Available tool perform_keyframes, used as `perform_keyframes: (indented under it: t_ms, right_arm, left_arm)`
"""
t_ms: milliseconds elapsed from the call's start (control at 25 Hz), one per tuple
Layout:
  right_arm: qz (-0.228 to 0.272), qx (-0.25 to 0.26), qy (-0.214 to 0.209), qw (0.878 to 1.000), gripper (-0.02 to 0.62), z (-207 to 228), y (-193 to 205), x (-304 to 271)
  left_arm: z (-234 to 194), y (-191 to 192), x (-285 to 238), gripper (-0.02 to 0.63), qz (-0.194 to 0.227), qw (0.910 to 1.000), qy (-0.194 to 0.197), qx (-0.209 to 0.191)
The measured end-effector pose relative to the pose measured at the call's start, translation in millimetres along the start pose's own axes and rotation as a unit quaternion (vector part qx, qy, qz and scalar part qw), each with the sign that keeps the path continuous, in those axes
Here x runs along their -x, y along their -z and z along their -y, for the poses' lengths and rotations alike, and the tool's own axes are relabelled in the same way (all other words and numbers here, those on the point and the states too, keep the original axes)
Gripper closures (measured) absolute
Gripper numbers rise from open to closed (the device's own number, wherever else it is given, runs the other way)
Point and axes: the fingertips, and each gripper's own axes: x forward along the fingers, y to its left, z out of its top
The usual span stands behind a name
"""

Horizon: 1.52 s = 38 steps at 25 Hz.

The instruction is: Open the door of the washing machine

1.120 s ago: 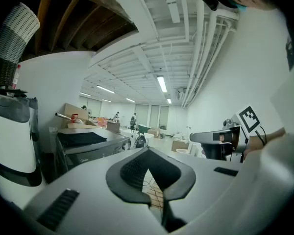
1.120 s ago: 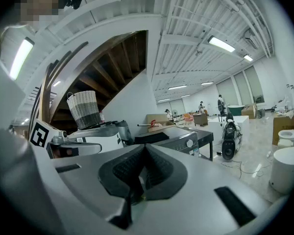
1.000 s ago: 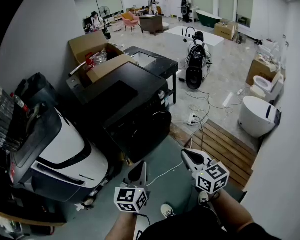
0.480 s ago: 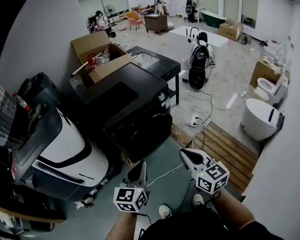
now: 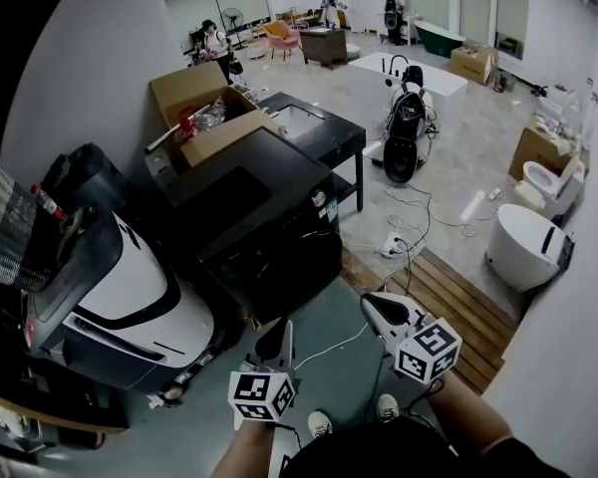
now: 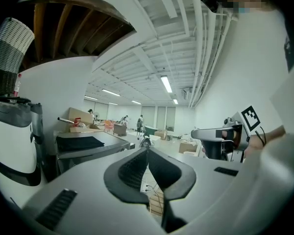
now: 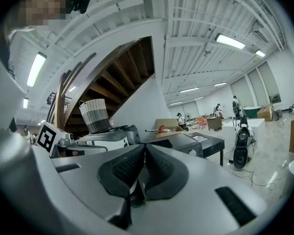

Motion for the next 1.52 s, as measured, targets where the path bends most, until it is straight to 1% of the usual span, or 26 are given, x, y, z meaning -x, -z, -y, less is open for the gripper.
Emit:
perform_keyframes:
  t_ms: [320,520,640,760,1000,1080,1160,1360,1520]
  right_arm:
    - [0.003,-0.010,-0.034,0.999,0.574,28.0,-2.8,6.2]
    - [0.002,-0.017,-0.051,0.999,0.574,46.6,-3.9,8.9]
    - [0.002,-0.020,-0.061,0.998,0.555,58.4,-5.5,10.6]
    - [-0.001,-0.019,-0.071,0.997,0.514,69.8,-6.8,12.8]
    - [-0.011,-0.004,-0.089,0.996,0.464,96.2,-6.3,21.7]
    - [-0.014,0.003,-0.091,0.996,0.441,104.5,-6.7,22.9]
    - [-0.014,0.005,-0.089,0.996,0.432,111.8,-6.5,22.0]
    - [-0.020,0.015,-0.085,0.996,0.411,123.4,-3.4,2.8]
    - [-0.026,0.026,-0.086,0.996,0.400,126.8,0.5,-24.0]
  left_arm:
    - [21.2,1.6,-19.2,0.584,-0.001,0.9998,-0.019,0.003]
    - [32.8,5.3,-33.0,0.538,-0.009,0.9994,-0.032,0.006]
    - [39.3,5.3,-41.8,0.515,-0.013,0.9990,-0.041,0.007]
    - [46.4,4.6,-50.1,0.499,-0.014,0.9986,-0.050,0.009]
    - [62.5,9.0,-70.4,0.456,-0.009,0.9974,-0.070,0.017]
    - [64.7,9.8,-75.3,0.430,-0.006,0.9967,-0.078,0.019]
    - [65.2,11.2,-78.7,0.405,-0.006,0.9964,-0.082,0.020]
    - [51.7,11.8,-88.0,0.372,-0.009,0.9958,-0.089,0.017]
    - [30.0,16.1,-99.6,0.365,-0.013,0.9956,-0.090,0.022]
